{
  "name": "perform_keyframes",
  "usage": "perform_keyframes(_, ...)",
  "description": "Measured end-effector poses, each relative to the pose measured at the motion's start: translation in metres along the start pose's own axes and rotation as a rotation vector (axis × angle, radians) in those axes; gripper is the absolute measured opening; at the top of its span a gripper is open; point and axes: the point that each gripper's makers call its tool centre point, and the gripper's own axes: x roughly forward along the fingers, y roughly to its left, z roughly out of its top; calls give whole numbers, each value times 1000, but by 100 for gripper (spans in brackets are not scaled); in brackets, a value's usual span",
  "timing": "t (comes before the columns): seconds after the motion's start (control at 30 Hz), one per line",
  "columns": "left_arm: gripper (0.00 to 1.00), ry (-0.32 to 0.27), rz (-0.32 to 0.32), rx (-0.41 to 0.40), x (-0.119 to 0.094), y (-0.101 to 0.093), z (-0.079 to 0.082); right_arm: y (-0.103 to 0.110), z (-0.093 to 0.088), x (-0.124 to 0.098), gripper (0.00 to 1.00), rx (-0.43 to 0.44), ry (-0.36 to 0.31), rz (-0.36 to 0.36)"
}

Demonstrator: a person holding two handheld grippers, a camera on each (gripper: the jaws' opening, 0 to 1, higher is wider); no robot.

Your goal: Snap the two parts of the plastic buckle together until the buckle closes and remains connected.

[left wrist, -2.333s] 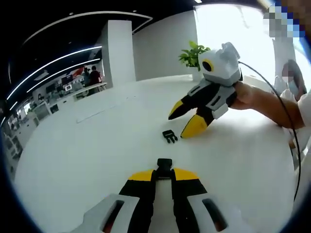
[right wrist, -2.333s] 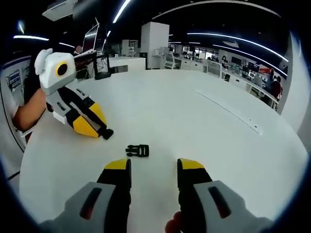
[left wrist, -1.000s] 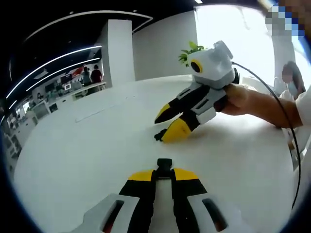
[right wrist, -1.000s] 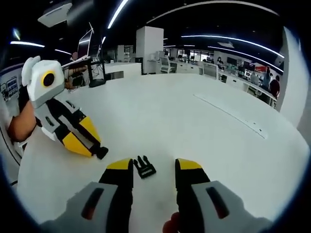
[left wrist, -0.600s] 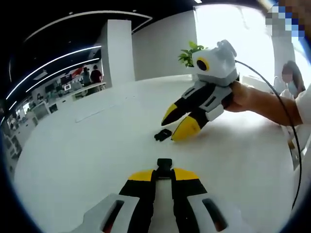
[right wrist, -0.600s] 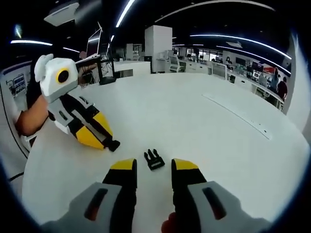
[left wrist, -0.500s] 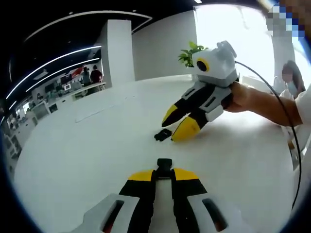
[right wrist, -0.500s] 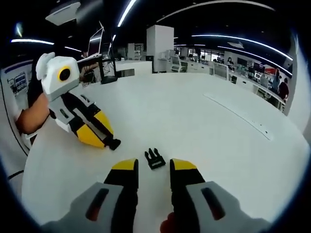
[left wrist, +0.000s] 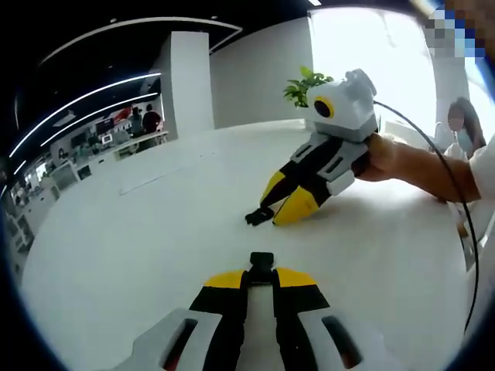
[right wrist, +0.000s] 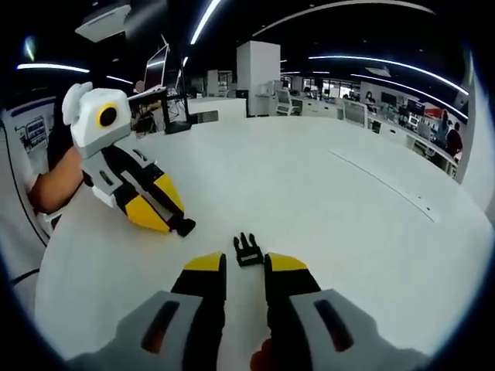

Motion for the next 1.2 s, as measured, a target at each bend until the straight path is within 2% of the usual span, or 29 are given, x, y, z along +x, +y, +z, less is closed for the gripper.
perform_keyframes(0.43,12,-5,-9,-7,-1,-1,-1,6,0,0,17,-26,2,20)
perform_keyframes(1.13,12,-11,-22,-15,0,1,-1,2,2,4,12,-4,-22,14)
perform_keyframes(1.2,12,-12,-22,-12,-1,0,-1,3,2,4,12,-35,-25,14)
